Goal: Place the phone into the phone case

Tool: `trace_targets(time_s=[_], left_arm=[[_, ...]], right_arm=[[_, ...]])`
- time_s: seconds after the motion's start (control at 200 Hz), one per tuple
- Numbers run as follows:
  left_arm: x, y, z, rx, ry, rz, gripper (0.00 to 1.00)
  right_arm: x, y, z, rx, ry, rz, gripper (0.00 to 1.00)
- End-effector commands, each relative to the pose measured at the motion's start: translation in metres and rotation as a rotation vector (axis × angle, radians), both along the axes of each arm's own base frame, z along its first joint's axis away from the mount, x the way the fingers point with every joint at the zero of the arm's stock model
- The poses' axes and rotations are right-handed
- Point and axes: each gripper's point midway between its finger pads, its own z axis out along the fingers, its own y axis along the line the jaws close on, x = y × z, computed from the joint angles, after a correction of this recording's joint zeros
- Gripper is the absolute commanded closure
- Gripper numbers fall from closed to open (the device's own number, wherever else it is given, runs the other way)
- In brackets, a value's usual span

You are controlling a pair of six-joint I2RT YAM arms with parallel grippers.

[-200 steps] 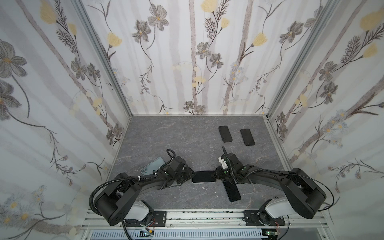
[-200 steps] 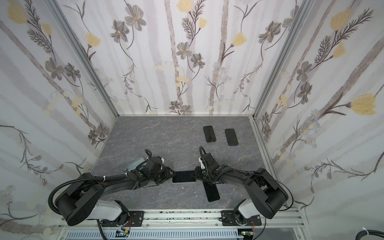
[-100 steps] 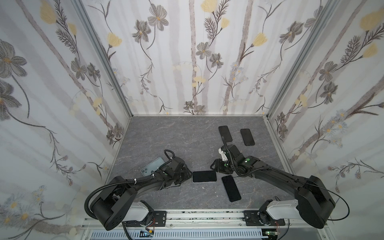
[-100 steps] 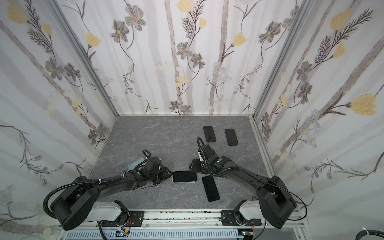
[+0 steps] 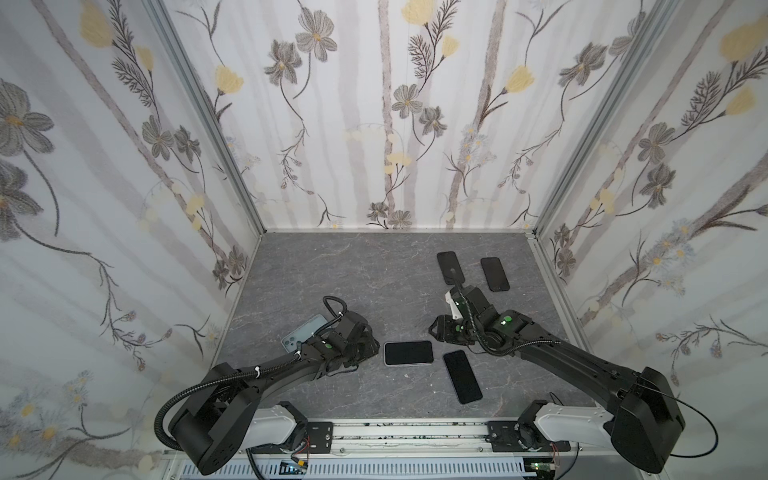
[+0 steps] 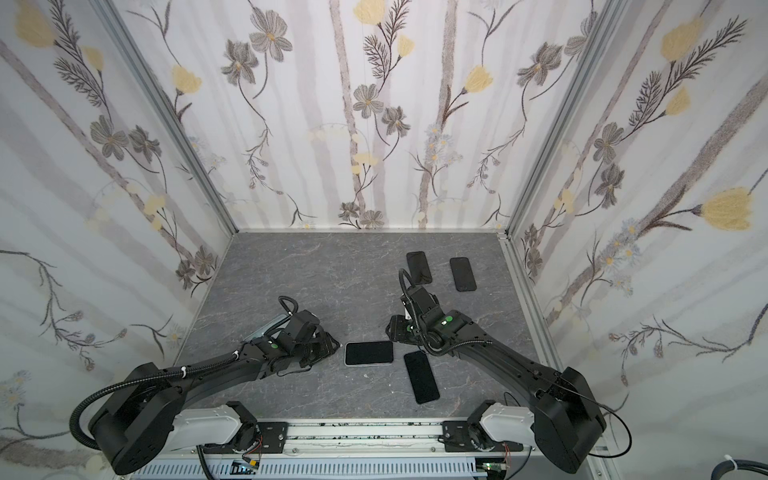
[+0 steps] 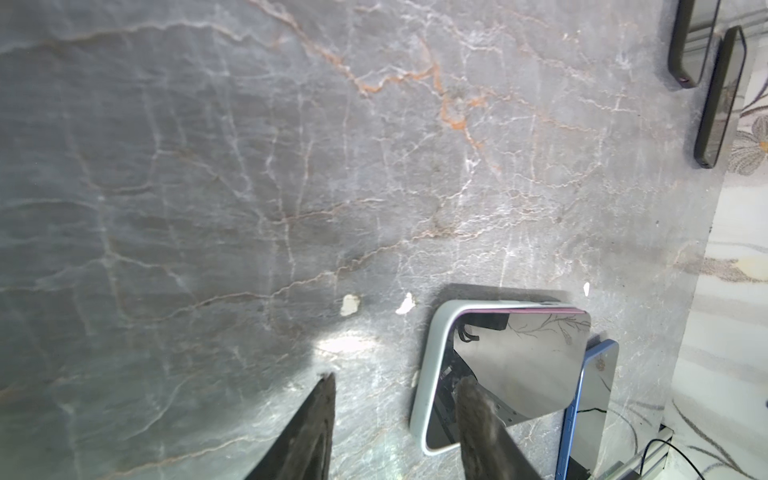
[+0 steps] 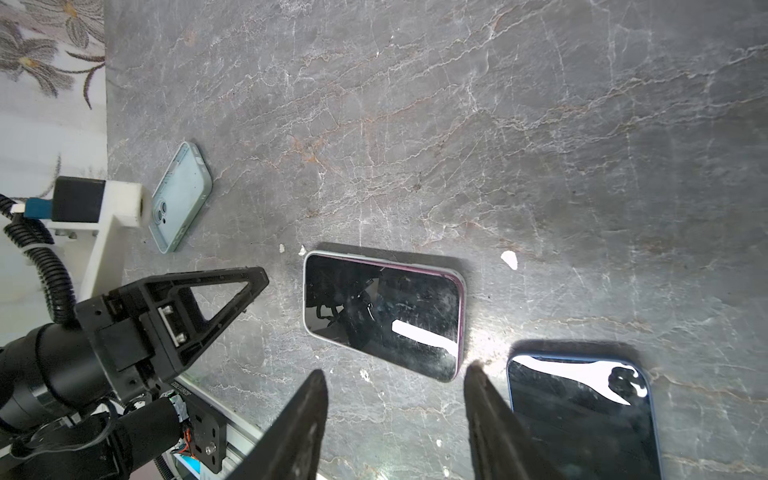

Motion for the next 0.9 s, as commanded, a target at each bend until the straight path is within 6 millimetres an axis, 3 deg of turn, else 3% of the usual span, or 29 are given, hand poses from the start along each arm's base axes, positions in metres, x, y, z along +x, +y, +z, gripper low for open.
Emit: trace_targets(time_s=[0.0, 0.195, 0.225, 0.35, 0.599, 0.894], left_arm=[[-0.005, -0.006, 0.002, -0.017, 0.011, -0.05, 0.5], [-0.012, -0.008, -0.005, -0.015, 0.039, -0.097, 0.51], [-0.013, -0.008, -0.007, -0.011, 0.044, -0.105, 0.51], [-0.016, -0.012, -0.014, -0.002, 0.073, -0.132, 0.52], [-0.009, -0.029, -0.011, -0.023, 0.078, -0.168, 0.53], [-0.013, -0.031, -0.027, 0.005, 0.114, -0.179, 0.56]], right_arm=[[-0.006, -0.005, -0.008, -0.015, 0.023, 0.003, 0.51], [-0.013, -0.006, -0.027, -0.009, 0.07, -0.009, 0.64], [-0.02, -0.01, -0.041, -0.023, 0.098, -0.006, 0.66], [-0.024, -0.002, -0.056, 0.009, 0.131, 0.012, 0.75], [-0.026, 0.006, -0.078, 0.007, 0.177, 0.051, 0.78], [-0.035, 0.006, -0.101, -0.021, 0.241, 0.082, 0.85]])
